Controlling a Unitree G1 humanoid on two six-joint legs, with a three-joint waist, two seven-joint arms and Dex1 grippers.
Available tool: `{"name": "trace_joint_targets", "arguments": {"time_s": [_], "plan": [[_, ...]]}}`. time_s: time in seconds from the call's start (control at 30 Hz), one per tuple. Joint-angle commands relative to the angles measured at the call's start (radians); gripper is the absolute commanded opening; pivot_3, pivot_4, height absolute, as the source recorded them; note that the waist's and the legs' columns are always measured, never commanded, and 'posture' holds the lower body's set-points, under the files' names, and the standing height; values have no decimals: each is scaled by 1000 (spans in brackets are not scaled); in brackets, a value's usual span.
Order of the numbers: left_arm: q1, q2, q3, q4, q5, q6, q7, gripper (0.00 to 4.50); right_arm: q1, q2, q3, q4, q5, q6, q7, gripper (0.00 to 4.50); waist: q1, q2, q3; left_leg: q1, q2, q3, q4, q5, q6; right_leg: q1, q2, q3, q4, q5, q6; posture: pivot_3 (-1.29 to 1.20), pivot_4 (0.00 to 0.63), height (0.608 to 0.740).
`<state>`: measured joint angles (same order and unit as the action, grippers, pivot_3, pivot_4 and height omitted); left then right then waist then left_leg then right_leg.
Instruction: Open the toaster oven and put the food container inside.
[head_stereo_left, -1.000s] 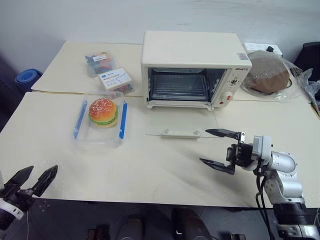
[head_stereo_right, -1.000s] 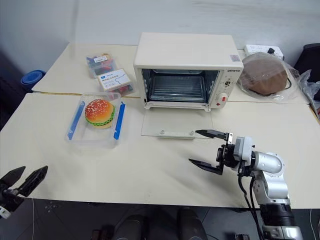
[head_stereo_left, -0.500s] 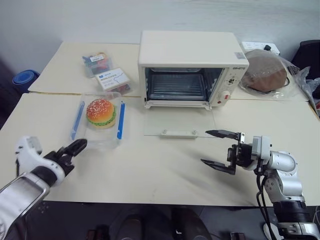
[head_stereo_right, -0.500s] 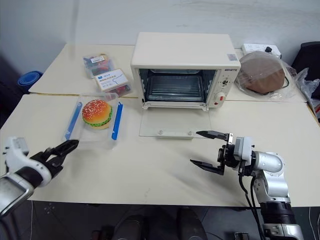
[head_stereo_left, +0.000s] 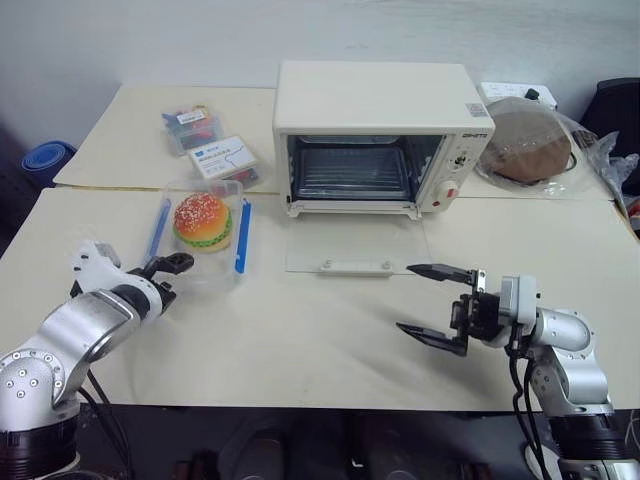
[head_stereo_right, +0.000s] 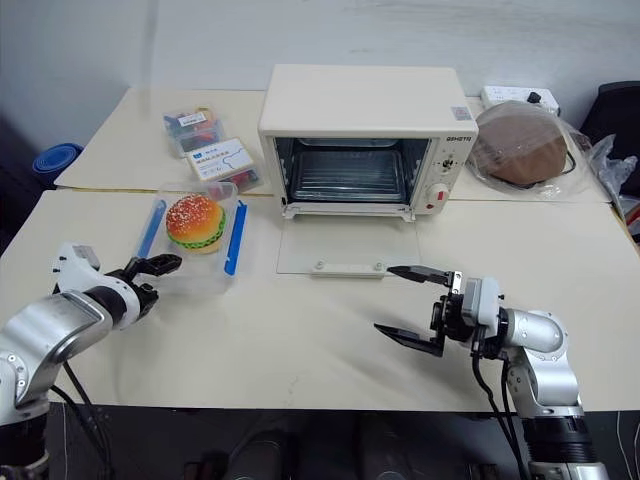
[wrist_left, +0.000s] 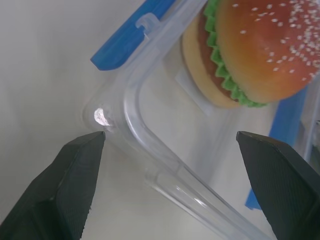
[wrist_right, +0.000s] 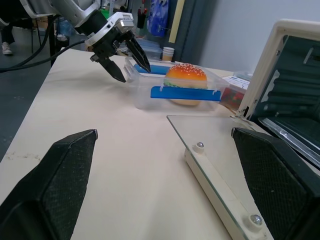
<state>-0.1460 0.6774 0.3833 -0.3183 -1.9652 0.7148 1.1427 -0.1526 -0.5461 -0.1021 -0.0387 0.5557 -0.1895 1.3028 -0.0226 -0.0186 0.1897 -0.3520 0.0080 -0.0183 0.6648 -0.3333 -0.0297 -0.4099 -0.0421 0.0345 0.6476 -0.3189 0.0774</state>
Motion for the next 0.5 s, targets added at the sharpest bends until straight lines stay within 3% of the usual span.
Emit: {"name": "trace_joint_targets", "arguments": {"time_s": [0.03, 0.37, 0.5], "plan": [[-15, 18, 48, 28, -7, 38, 9, 3600, -6, -3, -1, -40, 2, 5, -19, 4500, -1, 0, 0, 0, 0, 0, 0, 0, 0, 0, 0, 0, 0, 0, 0, 0, 150, 740], [-7, 165, 172, 146, -7, 171, -59, 654, -37, 10, 23, -33, -12, 11, -47, 4500, -4, 0, 0, 0, 0, 0, 0, 0, -1, -1, 0, 0, 0, 0, 0, 0, 150, 740], [-41, 383, 167, 260, 29, 286, -220, 386, -40, 15, 28, -34, -16, 16, -54, 4500, -3, -1, 1, -1, 0, -1, 0, 1, -1, -2, 0, -1, 0, 0, 0, 0, 150, 740]]}}
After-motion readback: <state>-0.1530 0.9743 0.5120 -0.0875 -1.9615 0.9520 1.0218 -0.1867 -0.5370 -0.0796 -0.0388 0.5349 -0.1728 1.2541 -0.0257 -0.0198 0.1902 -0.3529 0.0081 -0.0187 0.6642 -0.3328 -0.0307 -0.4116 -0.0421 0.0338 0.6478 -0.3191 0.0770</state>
